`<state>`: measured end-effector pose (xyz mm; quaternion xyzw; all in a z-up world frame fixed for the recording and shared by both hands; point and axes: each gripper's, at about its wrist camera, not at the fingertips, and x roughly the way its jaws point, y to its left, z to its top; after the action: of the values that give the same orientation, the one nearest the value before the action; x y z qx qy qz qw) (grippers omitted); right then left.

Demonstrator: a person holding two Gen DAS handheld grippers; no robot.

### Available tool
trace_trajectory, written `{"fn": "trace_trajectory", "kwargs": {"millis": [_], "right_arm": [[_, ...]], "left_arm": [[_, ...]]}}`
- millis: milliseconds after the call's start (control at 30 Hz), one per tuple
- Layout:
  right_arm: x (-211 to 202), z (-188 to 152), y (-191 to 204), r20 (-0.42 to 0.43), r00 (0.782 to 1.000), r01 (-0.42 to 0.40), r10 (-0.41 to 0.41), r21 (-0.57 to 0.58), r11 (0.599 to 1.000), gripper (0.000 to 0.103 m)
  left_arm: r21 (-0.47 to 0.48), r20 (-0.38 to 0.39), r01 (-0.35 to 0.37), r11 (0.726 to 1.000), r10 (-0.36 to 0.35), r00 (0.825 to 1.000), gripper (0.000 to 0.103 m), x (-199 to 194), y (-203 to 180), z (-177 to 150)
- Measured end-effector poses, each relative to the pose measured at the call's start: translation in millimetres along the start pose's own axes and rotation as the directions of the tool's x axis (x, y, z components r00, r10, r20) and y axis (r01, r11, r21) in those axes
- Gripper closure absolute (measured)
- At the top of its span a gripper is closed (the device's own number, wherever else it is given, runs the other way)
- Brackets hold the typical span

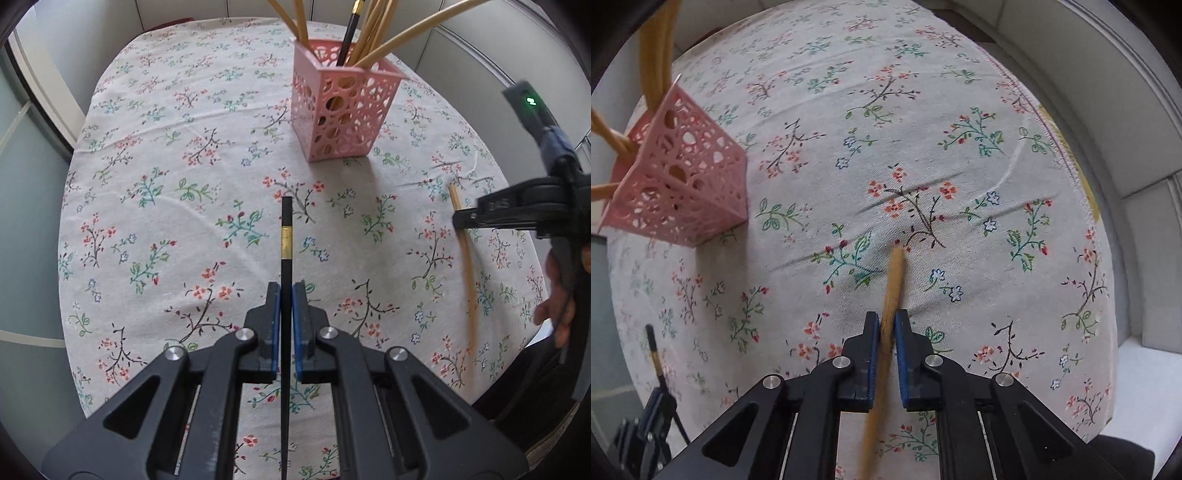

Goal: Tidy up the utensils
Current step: 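Lift the black chopstick upright with the left tool while the right tool grasps the wooden chopstick, then carry both chopsticks upright toward the pink cup with both tools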

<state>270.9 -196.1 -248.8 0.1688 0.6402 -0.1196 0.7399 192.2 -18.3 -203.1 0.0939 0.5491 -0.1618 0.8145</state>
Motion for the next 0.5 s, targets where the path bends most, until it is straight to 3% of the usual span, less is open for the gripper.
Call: {"fn": "trace_trajectory", "kwargs": {"millis": [233, 300, 500], "right_arm": [[-33.9, -21.1, -35.1, 0.120, 0.984, -0.128, 0.132, -0.042, 0.991, 0.095], [-53.8, -28.5, -44.8, 0.183, 0.966, -0.176, 0.185, -0.062, 0.982, 0.095], [-107.9, -39.9, -56.8, 0.343, 0.909, -0.198, 0.237, -0.145, 0.969, 0.095]], "left_arm": [[-0.035, 0.039, 0.025, 0.999, -0.024, 0.999, 0.096, -7.9, 5.4, 2.2], [-0.045, 0.066, 0.037, 0.998, -0.034, 0.997, 0.096, -15.5, 5.6, 3.1], [-0.049, 0.183, 0.070, 0.996, -0.060, 0.981, 0.096, -51.5, -3.6, 0.7]]}}
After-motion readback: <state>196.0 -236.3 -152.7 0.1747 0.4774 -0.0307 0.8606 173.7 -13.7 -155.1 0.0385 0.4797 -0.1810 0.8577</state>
